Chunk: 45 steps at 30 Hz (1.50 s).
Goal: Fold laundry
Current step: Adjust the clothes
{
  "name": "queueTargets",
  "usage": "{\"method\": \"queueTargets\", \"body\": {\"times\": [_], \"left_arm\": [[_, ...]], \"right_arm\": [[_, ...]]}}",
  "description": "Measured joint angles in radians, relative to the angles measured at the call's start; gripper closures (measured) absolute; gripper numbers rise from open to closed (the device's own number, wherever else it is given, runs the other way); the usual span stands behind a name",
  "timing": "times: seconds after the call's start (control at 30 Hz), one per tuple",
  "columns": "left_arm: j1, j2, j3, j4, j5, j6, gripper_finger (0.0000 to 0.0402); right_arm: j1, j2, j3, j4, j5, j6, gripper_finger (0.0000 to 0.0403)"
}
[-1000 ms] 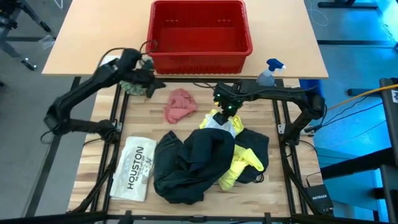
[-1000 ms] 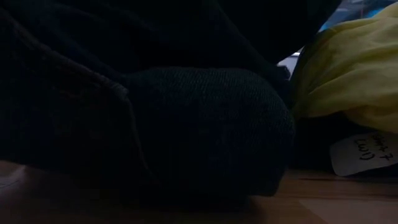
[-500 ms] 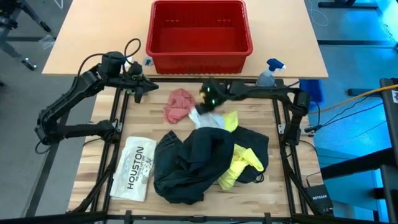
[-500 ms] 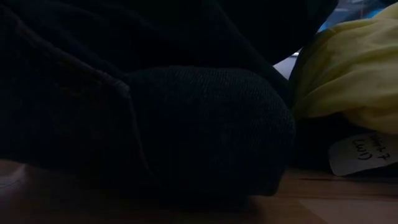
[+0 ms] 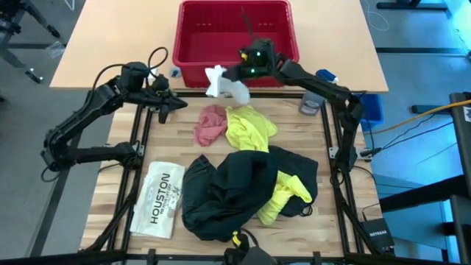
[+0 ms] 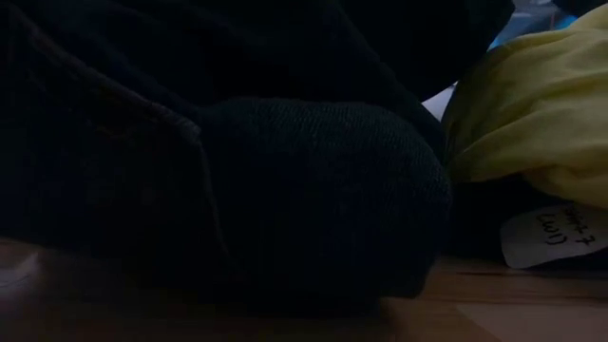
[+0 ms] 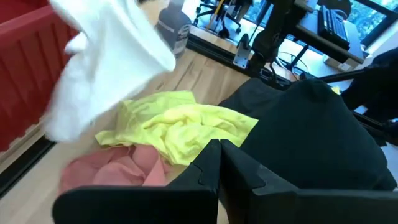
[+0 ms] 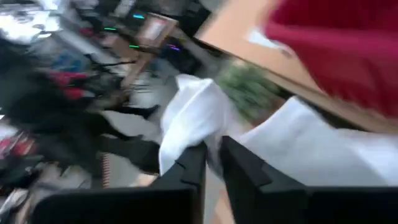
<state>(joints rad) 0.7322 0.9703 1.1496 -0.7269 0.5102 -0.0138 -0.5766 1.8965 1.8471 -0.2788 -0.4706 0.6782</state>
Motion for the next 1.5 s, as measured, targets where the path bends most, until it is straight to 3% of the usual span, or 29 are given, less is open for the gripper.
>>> {"method": "queueTargets", "body": {"times": [0.1, 0.27, 0.43, 0.57, 0.67, 0.87, 1.0, 1.07, 1.17, 1.2, 1.33, 1.5], "left_arm": [[0.000, 0.000, 0.000, -0.024, 0.001, 0.017, 0.0402], [0.000, 0.000, 0.000, -0.100, 0.002, 0.051, 0.0401], [0.000, 0.000, 0.000, -0.103, 0.003, 0.071, 0.0402], [0.000, 0.000, 0.000, -0.101, 0.003, 0.071, 0.0402], [0.000, 0.000, 0.000, -0.102, 0.003, 0.071, 0.0402], [0.000, 0.000, 0.000, -0.119, 0.003, 0.071, 0.0402], [0.000, -0.001, 0.000, -0.157, 0.003, 0.082, 0.0402], [-0.001, -0.001, 0.000, -0.162, 0.003, 0.090, 0.0402], [0.000, -0.001, 0.000, -0.153, 0.003, 0.093, 0.0402], [0.000, -0.001, 0.000, -0.151, 0.003, 0.095, 0.0401], [-0.001, -0.001, 0.000, -0.152, 0.003, 0.106, 0.0402], [-0.001, -0.001, 0.000, -0.140, 0.003, 0.123, 0.0402]], "right_arm": [[0.010, -0.003, 0.036, -0.057, -0.024, -0.062, 0.0318], [0.027, 0.003, 0.035, -0.337, -0.049, -0.164, 0.0238], [0.044, 0.035, 0.036, -0.694, 0.055, -0.254, 0.0168], [0.062, 0.081, 0.035, -0.954, 0.097, -0.351, 0.0144], [0.096, 0.139, 0.035, -1.002, 0.107, -0.399, 0.0142], [0.141, 0.268, 0.036, -0.915, 0.124, -0.345, 0.0141], [0.152, 0.351, 0.032, -0.988, 0.262, -0.312, 0.0170], [0.151, 0.360, 0.032, -0.955, 0.220, -0.305, 0.0228], [0.151, 0.346, 0.034, -0.834, 0.107, -0.282, 0.0362], [0.151, 0.330, 0.034, -0.791, 0.072, -0.260, 0.0378], [0.145, 0.273, 0.147, -0.667, -0.001, -0.189, 0.0394], [0.116, 0.266, 0.450, -0.472, -0.020, -0.135, 0.0399]]}}
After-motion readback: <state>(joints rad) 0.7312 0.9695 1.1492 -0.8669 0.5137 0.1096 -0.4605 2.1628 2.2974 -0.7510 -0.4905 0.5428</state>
